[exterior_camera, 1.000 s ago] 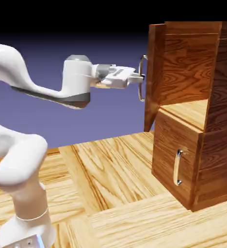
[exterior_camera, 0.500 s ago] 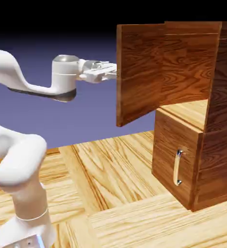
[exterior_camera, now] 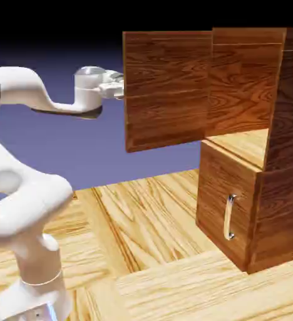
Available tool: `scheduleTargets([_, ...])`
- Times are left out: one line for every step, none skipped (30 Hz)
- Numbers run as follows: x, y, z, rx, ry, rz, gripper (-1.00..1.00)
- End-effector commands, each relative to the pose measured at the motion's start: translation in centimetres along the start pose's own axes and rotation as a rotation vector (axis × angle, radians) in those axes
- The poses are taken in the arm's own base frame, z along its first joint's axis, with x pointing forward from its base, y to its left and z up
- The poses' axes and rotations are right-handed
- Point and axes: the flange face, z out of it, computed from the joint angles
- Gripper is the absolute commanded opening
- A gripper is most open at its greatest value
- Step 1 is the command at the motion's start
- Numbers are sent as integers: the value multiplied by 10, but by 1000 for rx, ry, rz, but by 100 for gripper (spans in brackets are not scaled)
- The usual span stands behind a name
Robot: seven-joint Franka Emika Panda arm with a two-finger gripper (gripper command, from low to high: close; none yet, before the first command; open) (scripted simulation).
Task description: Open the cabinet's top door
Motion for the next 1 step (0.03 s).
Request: scheduleTargets([0,0,0,-1,1,-1,100])
